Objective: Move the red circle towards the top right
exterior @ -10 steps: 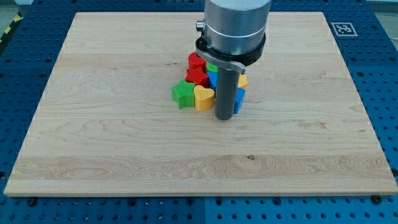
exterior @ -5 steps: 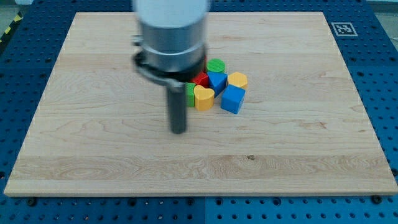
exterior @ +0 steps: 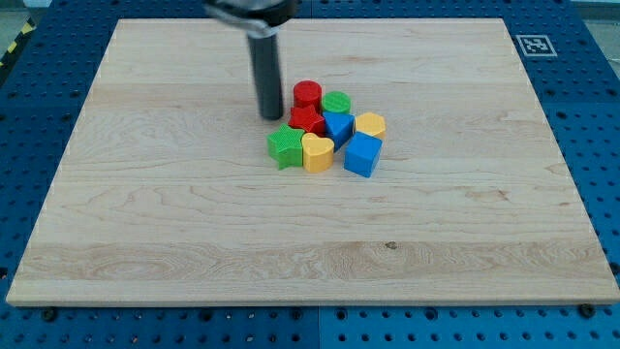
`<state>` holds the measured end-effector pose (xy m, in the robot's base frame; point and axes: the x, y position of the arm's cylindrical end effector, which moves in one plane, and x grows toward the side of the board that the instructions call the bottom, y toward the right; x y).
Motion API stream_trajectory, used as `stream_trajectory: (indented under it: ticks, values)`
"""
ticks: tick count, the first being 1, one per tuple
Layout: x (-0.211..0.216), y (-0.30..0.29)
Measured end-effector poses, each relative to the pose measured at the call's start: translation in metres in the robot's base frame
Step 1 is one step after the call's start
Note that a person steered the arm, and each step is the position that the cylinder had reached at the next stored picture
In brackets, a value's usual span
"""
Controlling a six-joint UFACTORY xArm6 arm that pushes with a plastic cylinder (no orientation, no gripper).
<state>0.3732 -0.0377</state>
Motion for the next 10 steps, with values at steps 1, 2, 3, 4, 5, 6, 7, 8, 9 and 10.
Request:
stream_trajectory:
  ticks: [1,2,3,4,5,6,7,8,9,10]
  values:
    - [-0.018,0.036]
    - [-0.009,0.052]
    - [-0.002,0.063]
    - [-0.037,0.110]
    - [-0.083,0.151]
    - [-0.078,0.152]
    - [-0.069,0.154]
    - [-0.073,0.181]
    - [-0.104,0.222]
    - [-0.104,0.235]
